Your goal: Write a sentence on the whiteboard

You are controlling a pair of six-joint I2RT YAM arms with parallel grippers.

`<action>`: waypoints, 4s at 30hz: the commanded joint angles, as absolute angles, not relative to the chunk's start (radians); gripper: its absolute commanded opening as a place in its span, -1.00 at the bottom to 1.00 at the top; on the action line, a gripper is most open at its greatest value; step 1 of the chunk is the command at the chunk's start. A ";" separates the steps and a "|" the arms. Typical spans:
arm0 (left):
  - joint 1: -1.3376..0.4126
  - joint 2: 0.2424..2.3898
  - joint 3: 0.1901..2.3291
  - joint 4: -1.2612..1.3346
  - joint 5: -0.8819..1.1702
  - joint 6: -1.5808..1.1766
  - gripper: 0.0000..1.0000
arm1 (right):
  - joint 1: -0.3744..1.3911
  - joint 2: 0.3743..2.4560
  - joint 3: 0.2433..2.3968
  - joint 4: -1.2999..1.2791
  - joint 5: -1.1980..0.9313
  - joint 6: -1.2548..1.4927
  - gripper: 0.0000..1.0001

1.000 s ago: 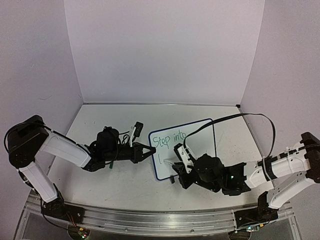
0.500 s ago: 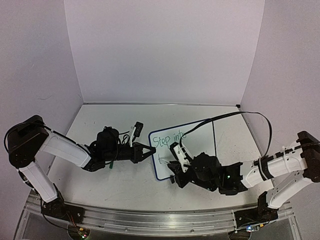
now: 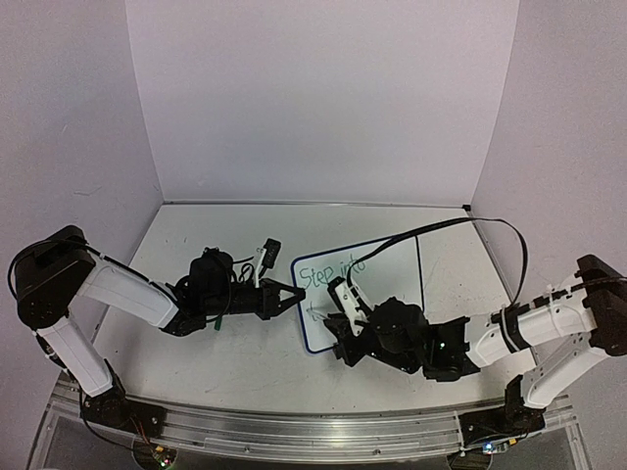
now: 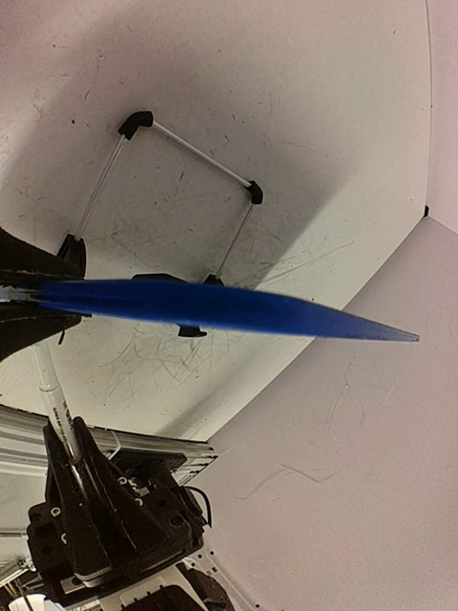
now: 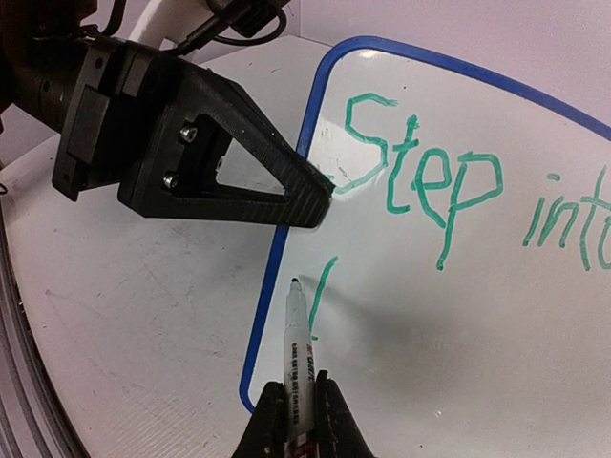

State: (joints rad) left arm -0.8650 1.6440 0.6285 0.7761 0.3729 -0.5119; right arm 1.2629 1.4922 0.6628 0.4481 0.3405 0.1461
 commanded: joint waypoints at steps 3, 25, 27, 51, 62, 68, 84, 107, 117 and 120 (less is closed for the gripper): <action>-0.864 1.650 0.640 0.751 0.357 -0.500 -1.00 | 1.264 1.508 0.697 0.469 0.374 0.148 -1.00; -0.864 1.648 0.642 0.750 0.354 -0.500 -1.00 | 1.264 1.505 0.690 0.399 0.462 0.198 -1.00; -0.864 1.648 0.641 0.750 0.354 -0.501 -1.00 | 1.264 1.500 0.687 0.392 0.474 0.206 -1.00; -0.864 1.641 0.639 0.739 0.345 -0.503 -1.00 | 1.265 1.368 0.574 0.455 0.329 0.180 -1.00; -0.864 1.638 0.637 0.737 0.342 -0.506 -1.00 | 1.265 1.382 0.567 0.477 0.337 0.190 -1.00; -0.864 1.643 0.639 0.737 0.344 -0.508 -1.00 | 1.265 1.375 0.558 0.483 0.366 0.190 -1.00; -0.866 1.652 0.645 0.737 0.348 -0.509 -1.00 | 1.265 1.399 0.575 0.502 0.350 0.168 -1.00; -0.875 1.659 0.647 0.738 0.344 -0.511 -1.00 | 1.264 1.389 0.568 0.506 0.396 0.162 -1.00; -0.874 1.673 0.654 0.738 0.348 -0.511 -1.00 | 1.265 1.405 0.576 0.505 0.394 0.155 -1.00; -0.874 1.674 0.653 0.739 0.347 -0.509 -1.00 | 1.265 1.417 0.582 0.501 0.397 0.153 -1.00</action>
State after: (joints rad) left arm -0.8700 1.6486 0.6285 0.7777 0.3714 -0.5056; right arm 1.2659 1.3950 0.5602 0.4725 0.3801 0.1650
